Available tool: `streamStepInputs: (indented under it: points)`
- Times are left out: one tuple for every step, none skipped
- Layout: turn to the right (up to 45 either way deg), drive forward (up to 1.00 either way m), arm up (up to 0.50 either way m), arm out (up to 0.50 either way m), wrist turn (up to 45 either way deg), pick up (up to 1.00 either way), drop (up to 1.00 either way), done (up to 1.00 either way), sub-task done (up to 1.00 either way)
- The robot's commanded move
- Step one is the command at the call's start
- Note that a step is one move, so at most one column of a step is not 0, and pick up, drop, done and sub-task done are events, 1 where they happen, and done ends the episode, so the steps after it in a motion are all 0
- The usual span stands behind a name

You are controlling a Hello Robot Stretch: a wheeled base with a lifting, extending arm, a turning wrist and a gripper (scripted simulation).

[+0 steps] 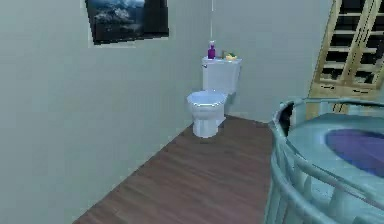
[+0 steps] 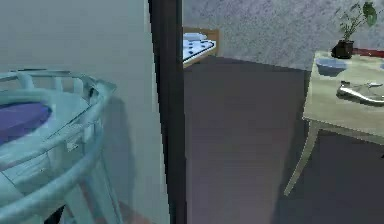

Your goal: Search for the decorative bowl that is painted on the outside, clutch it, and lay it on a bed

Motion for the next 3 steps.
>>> streamStepInputs:
  points:
    - [45.0, 0.00, 0.00, 0.00, 0.0, 0.00, 0.00, 0.00, 0.00]
    - [45.0, 0.00, 0.00, 0.00, 0.0, 0.00, 0.00, 0.00, 0.00]
    - [45.0, 0.00, 0.00, 0.00, 0.0, 0.00, 0.00, 0.00, 0.00]
